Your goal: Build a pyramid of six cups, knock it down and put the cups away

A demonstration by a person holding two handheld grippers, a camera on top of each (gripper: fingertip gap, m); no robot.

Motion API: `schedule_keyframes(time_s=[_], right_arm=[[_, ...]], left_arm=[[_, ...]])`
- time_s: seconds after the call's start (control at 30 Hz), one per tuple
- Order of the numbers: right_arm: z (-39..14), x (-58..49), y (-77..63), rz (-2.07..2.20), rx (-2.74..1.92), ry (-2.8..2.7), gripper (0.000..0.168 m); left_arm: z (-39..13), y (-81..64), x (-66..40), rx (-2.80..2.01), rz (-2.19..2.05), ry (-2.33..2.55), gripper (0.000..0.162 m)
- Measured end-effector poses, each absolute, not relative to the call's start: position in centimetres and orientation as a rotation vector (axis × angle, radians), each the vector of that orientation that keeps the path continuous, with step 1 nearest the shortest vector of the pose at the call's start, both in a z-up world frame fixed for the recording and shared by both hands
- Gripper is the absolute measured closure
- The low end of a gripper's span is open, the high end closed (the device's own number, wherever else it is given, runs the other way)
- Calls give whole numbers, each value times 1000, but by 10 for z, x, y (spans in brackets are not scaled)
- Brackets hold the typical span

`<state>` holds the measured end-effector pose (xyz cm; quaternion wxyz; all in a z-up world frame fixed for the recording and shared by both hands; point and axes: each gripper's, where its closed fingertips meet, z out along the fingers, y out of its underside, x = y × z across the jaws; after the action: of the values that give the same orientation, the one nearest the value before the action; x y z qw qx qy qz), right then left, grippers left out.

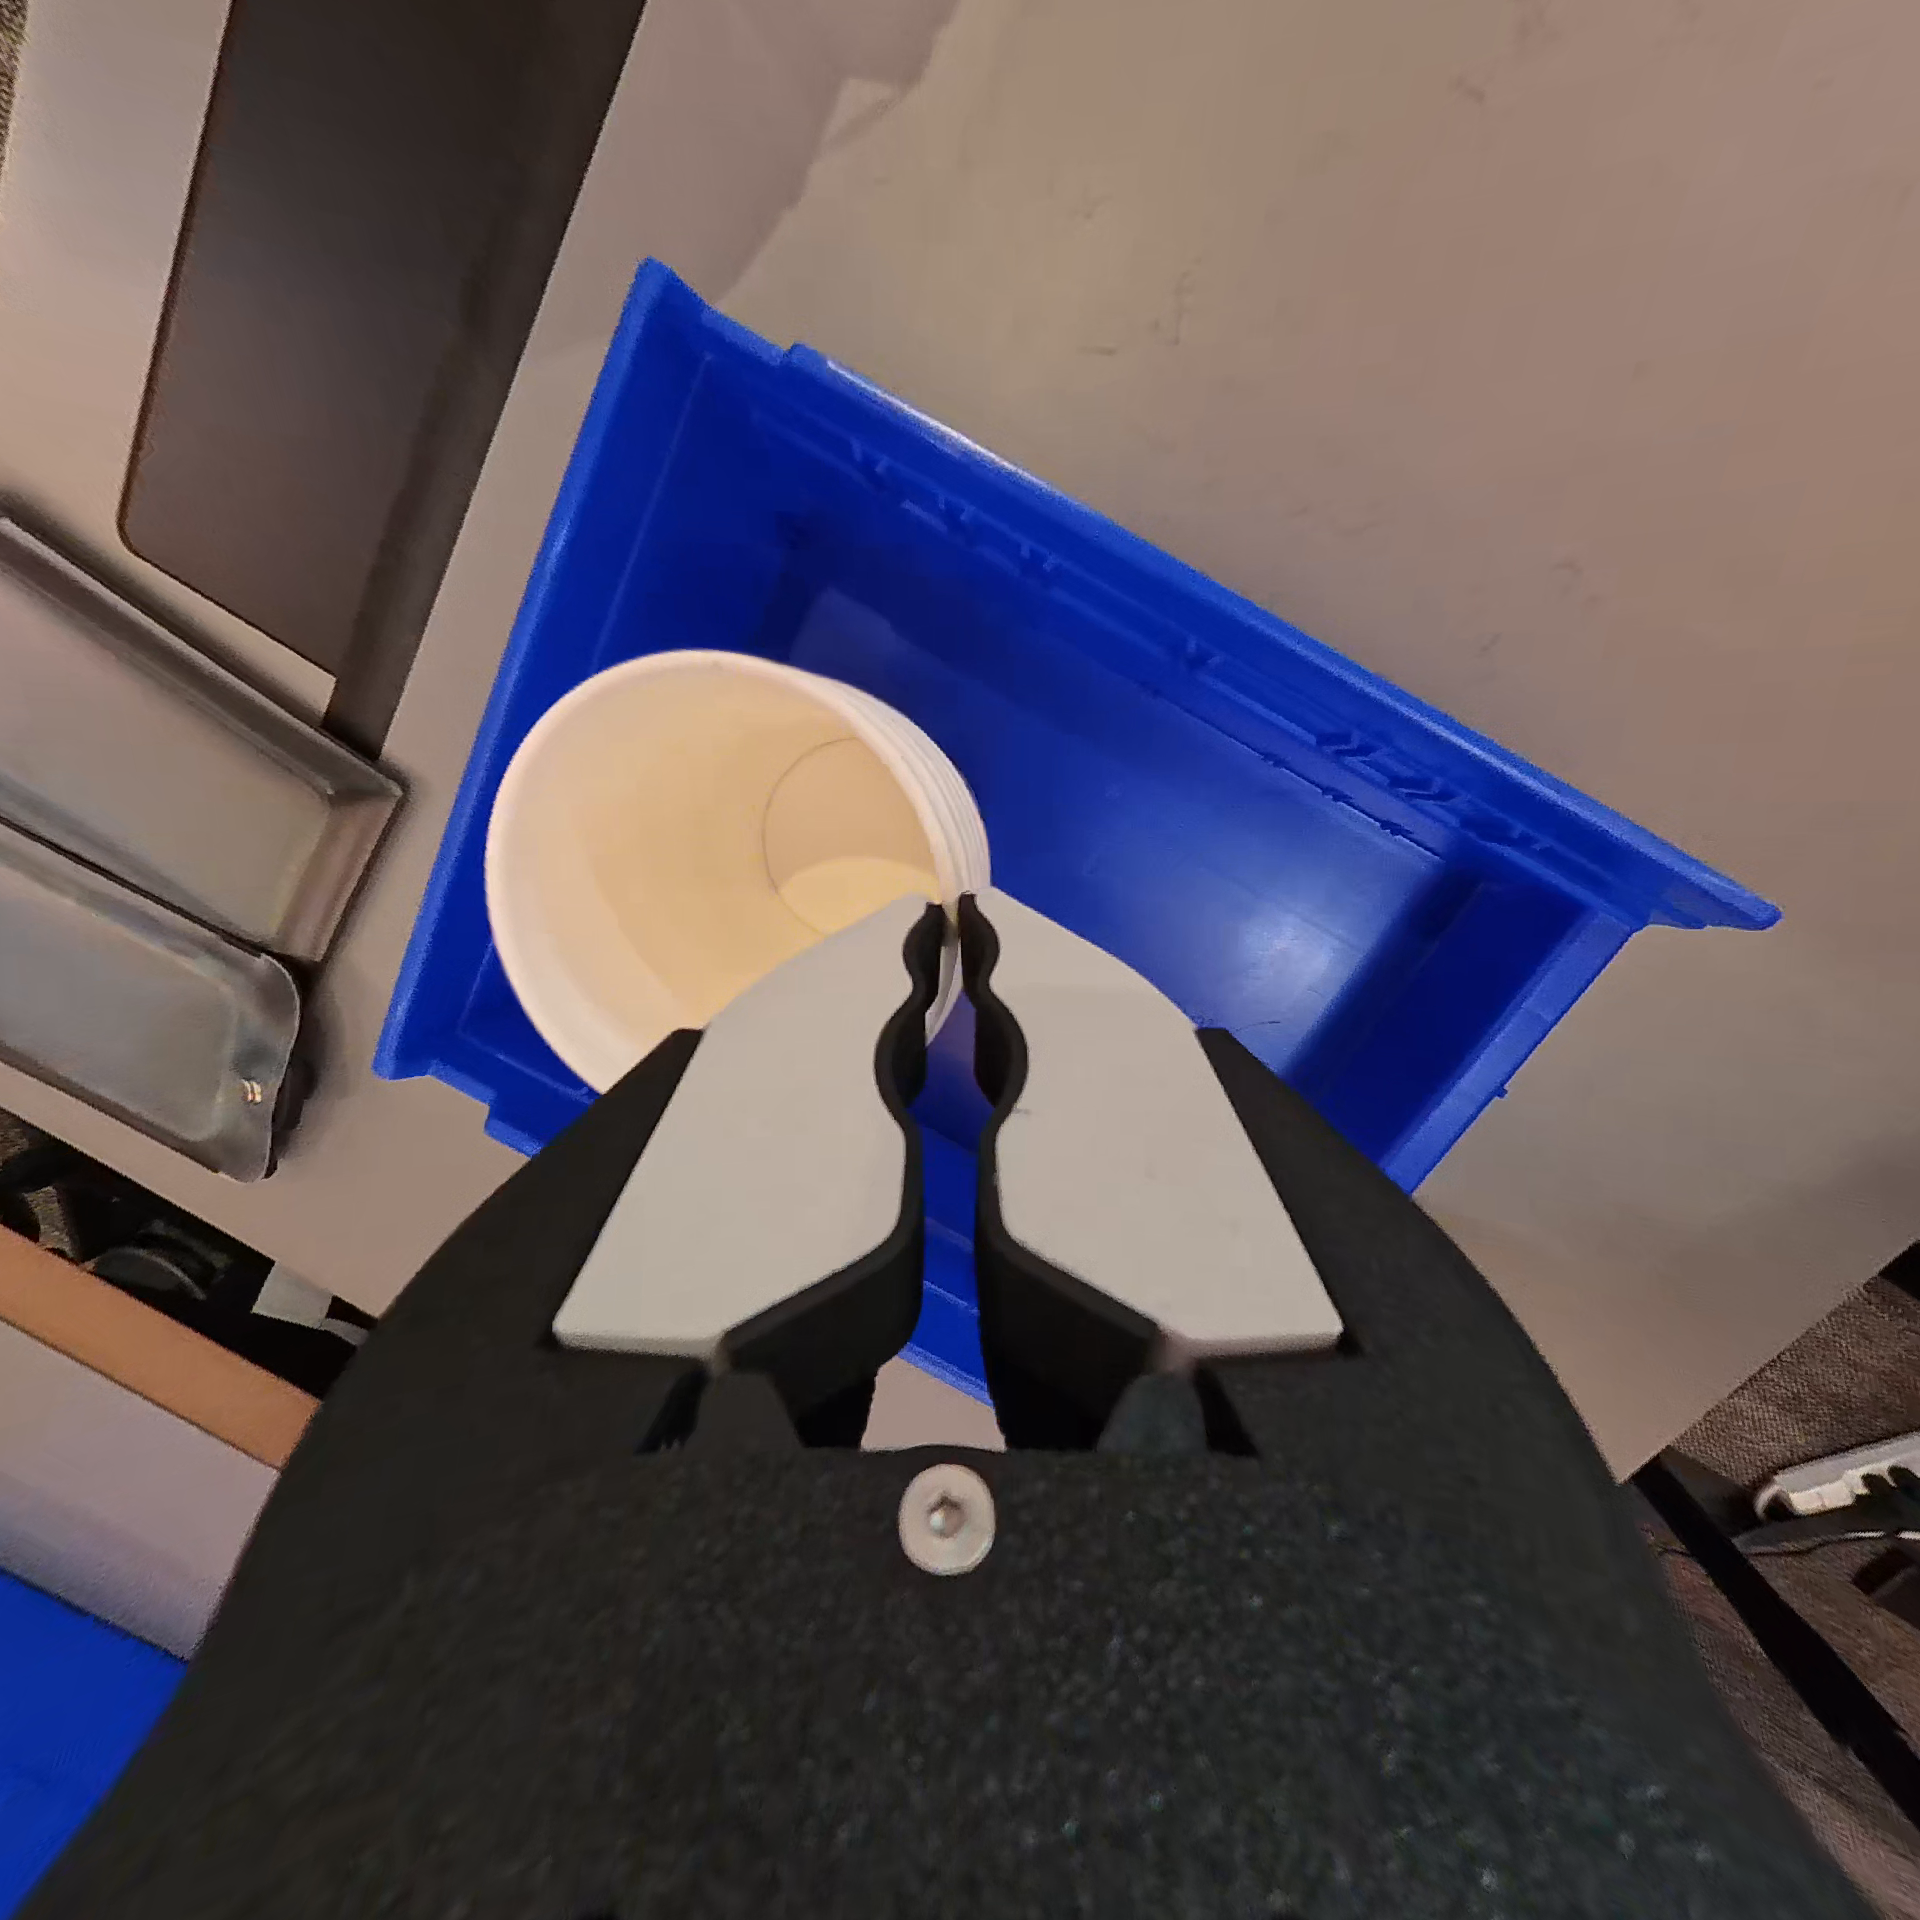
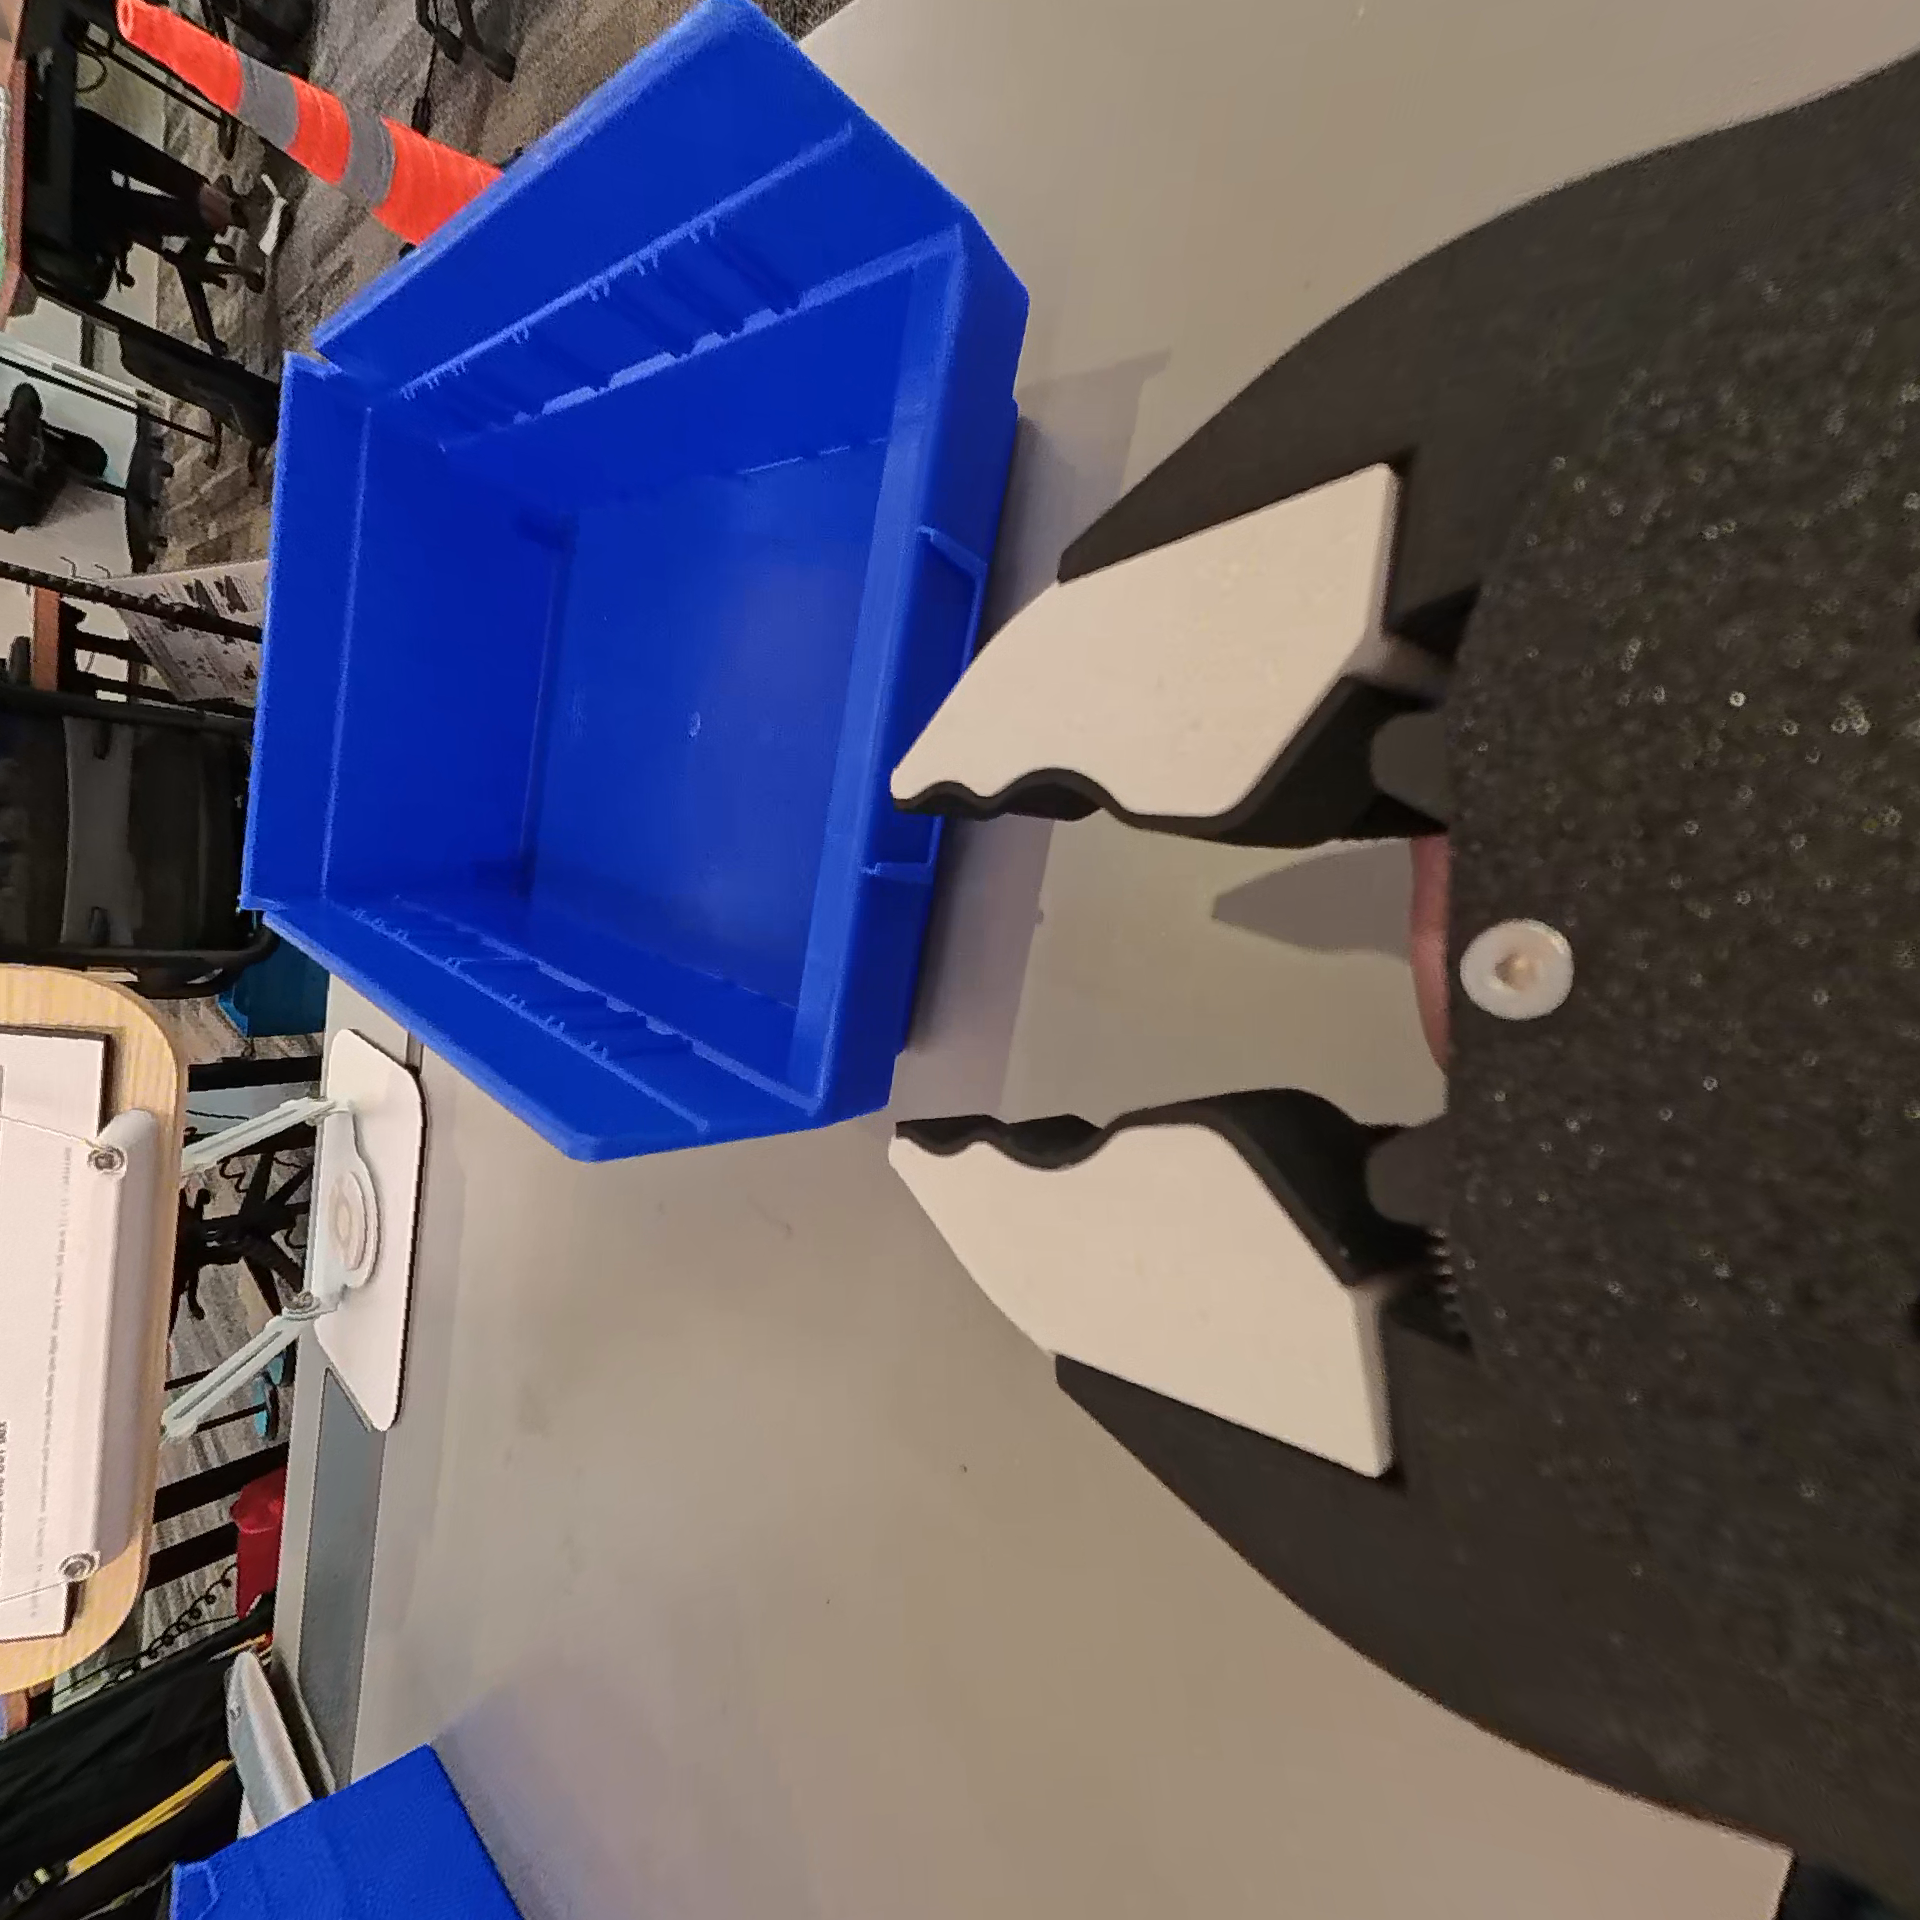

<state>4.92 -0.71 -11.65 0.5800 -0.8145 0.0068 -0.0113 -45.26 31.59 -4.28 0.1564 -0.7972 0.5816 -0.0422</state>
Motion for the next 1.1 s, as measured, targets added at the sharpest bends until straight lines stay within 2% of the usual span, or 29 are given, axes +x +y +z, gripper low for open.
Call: schedule_keyframes(time_s=[0.2,0.43,0.77,0.9,1.1], right_arm=[[-117,49,-7,-14,-1905,20,114],[-119,43,-7,-10,-1912,-1,114],[-122,5,9,161,-1913,-102,110],[-86,-56,36,456,-1772,-170,107],[-16,-178,97,990,-1501,-335,78]], left_arm=[[-18,314,-449,-2251,-87,1669,159],[40,309,-441,-2149,-106,1601,159],[116,274,-408,-1920,-350,1478,159],[140,256,-378,-1824,-559,1382,159],[154,215,-320,-1665,-805,1355,160]])
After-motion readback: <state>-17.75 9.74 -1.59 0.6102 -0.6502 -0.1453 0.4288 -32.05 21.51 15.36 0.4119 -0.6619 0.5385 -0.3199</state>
